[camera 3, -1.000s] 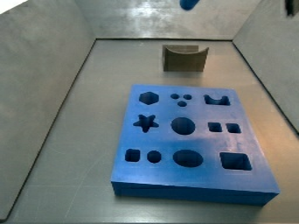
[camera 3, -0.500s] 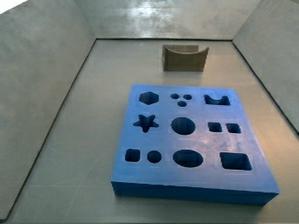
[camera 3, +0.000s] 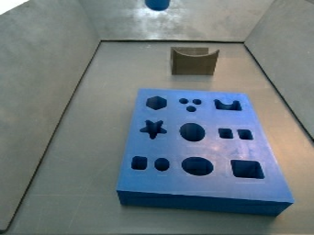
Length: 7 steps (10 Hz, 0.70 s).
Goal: Pick up the round object. Move up. Place the round object on the fixture. Regrasp the round object. Move to above the board. Insert the round object.
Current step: Move to above the board.
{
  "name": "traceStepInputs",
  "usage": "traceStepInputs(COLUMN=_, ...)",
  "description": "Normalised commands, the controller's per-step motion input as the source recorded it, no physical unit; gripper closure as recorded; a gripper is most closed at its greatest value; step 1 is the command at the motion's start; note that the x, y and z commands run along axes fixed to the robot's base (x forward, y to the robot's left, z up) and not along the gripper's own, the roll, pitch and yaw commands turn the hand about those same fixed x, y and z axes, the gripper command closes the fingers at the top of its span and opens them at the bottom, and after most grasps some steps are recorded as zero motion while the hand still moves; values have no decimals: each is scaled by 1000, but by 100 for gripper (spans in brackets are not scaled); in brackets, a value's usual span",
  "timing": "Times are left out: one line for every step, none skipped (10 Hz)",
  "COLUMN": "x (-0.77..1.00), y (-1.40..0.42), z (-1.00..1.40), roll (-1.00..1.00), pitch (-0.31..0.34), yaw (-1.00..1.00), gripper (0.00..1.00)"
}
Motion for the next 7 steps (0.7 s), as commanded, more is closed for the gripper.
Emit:
traceStepInputs(x=-94, y=44, z=13, roll=-1000, pitch=-36, yaw=-129, gripper=100)
traceStepInputs(x=-92, y=51, z=7, roll=-1000, pitch=-50, yaw=-123, gripper=100)
traceStepInputs(x=-85, y=52, z=7, roll=-952, pitch=-62, yaw=-111, gripper=100)
traceStepInputs(x=-76, y=41, z=4, roll=-638, pitch=-61, yaw=-63, gripper=100)
traceStepInputs(x=-61, y=28, z=1, roll=-435, pitch=-57, yaw=-42, gripper=100)
traceStepInputs(x=-43, y=19, z=2, roll=-258, pitch=-39, yaw=-20, gripper=100)
traceStepInputs(x=-36, y=21, z=1, roll=-203, pitch=-32, yaw=-15, gripper=100)
